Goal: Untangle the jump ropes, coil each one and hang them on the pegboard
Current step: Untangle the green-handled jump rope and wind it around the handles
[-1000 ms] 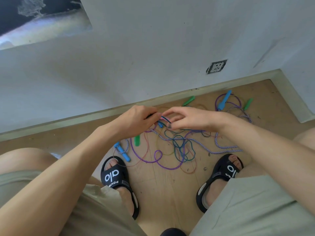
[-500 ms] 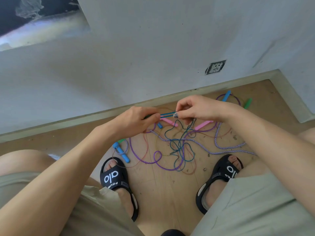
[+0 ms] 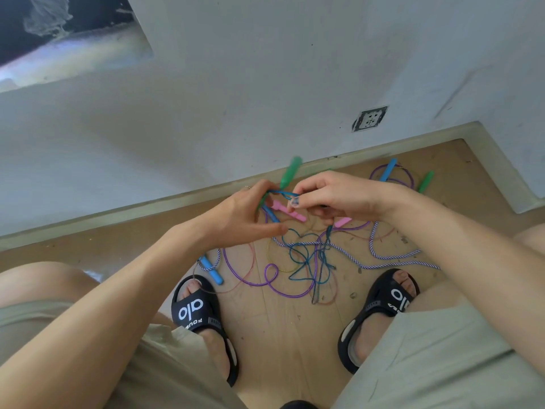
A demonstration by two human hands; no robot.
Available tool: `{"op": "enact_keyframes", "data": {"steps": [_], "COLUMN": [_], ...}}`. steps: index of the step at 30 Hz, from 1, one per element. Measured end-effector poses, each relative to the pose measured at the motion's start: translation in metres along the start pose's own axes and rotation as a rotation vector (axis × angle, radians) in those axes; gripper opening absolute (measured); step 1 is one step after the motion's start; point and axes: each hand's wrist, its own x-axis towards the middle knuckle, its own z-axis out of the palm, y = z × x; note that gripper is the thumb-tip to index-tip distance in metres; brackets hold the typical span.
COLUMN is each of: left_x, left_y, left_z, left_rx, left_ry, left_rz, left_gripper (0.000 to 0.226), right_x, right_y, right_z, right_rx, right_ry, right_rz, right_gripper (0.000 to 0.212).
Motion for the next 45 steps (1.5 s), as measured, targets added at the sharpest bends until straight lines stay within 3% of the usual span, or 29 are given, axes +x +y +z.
{"op": "enact_keyframes", "data": {"steps": [2, 7, 11, 15, 18, 24, 27, 29, 33, 40, 45], "left_x": [0.001, 0.002, 0.005, 0.005, 0.005, 0.002, 0.000, -0.002, -0.003, -0.004, -0.006], "left_y": [-0.001, 0.002, 0.007, 0.014, 0.016, 0.020, 0.023, 0.025, 0.027, 0.019, 0.015], "left_z": [0.005, 0.011, 0.008, 0.004, 0.002, -0.004, -0.008, -0.008, -0.008, -0.009, -0.011], "left_rx": [0.005, -0.006, -0.056, -0.268, -0.276, -0.212, -0.251, -0.258, -0.273, -0.248, -0.225], "left_ry": [0.005, 0.170, 0.141, 0.082, 0.076, 0.037, 0.055, 0.043, 0.003, -0.057, -0.107], "left_rz": [0.053, -0.005, 0.085, -0.033, -0.071, -0.092, -0.102, -0.105, -0.097, -0.112, -0.115], "left_gripper": [0.064, 0.053, 0.015, 0.031, 0.041, 0.024, 0.028, 0.029, 0.030, 0.045, 0.030], "right_x": [0.000, -0.002, -0.003, -0.002, -0.002, 0.003, 0.006, 0.005, -0.002, 0.002, 0.000], "right_y": [-0.002, -0.002, -0.003, -0.003, -0.002, 0.000, 0.002, 0.002, 0.000, 0.000, -0.001], "right_z": [0.001, 0.001, 0.003, -0.002, -0.006, -0.013, -0.017, -0.011, 0.007, -0.008, -0.017], "right_rx": [0.065, 0.116, 0.157, 0.173, 0.212, 0.191, -0.029, -0.057, -0.081, -0.091, -0.149], "right_ry": [0.002, -0.040, -0.063, 0.009, 0.017, 0.253, 0.364, 0.342, 0.163, 0.224, 0.290], "right_rz": [-0.017, 0.016, -0.008, -0.072, -0.080, -0.072, -0.049, -0.047, -0.099, -0.098, -0.069], "right_gripper": [0.020, 0.028, 0.026, 0.026, 0.027, 0.022, 0.016, 0.010, 0.019, 0.020, 0.021]}}
